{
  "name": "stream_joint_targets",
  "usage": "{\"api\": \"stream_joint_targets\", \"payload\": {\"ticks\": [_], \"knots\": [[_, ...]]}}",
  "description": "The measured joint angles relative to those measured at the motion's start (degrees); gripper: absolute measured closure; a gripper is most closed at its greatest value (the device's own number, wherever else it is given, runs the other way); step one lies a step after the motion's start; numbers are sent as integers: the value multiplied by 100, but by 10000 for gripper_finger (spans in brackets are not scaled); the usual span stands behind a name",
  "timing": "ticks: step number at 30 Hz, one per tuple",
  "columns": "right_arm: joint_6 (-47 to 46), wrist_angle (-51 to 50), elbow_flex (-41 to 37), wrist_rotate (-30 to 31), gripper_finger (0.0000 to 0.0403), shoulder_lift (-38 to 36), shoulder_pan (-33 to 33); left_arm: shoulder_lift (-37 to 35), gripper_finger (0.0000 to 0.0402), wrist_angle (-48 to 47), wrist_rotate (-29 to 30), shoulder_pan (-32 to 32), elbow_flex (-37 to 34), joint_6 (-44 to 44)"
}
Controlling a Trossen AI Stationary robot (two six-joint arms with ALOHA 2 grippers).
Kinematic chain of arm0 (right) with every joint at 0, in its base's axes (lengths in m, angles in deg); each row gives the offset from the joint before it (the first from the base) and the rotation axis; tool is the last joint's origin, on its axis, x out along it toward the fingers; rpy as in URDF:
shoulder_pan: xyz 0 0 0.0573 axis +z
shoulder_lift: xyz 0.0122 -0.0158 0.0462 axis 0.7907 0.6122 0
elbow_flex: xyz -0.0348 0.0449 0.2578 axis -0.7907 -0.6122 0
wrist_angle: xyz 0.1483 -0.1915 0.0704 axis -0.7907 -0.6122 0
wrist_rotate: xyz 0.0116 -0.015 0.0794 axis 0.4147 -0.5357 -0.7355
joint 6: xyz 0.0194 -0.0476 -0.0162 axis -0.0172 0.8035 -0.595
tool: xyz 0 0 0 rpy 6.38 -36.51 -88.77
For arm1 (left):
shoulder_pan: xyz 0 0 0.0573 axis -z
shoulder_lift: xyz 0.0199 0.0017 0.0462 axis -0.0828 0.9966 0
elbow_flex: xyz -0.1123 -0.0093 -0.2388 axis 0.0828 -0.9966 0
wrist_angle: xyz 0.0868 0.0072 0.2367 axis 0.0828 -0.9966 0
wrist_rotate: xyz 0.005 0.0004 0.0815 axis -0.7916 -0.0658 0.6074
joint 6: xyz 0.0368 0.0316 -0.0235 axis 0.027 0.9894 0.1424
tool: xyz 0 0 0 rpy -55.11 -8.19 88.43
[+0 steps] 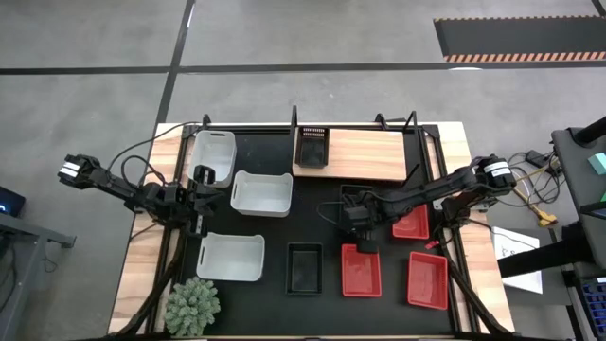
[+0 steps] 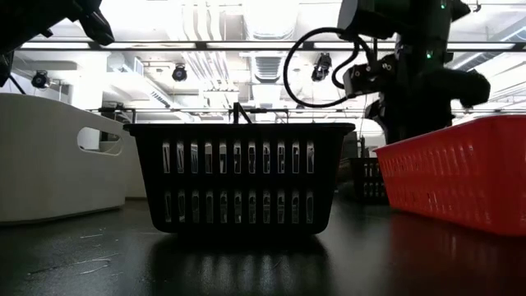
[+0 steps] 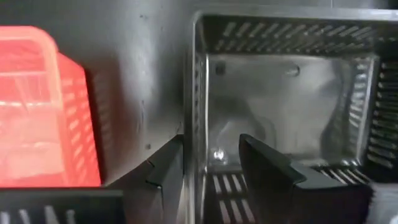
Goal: Stack baskets on shelf by color
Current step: Stack the top black bin into the top of the black bin on the shelf
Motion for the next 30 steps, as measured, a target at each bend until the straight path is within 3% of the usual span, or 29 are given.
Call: {"api": "stream_joint_targets", "payload": {"ticks": [4, 15, 30], "knots": [[4, 520, -263, 160, 289, 1, 0, 0, 402, 0, 0, -1, 0, 0], [56, 618, -305, 208, 388, 1, -2, 0, 402, 0, 0, -2, 0, 0], [69, 274, 226, 199, 394, 5, -2, 0, 402, 0, 0, -2, 0, 2]]}}
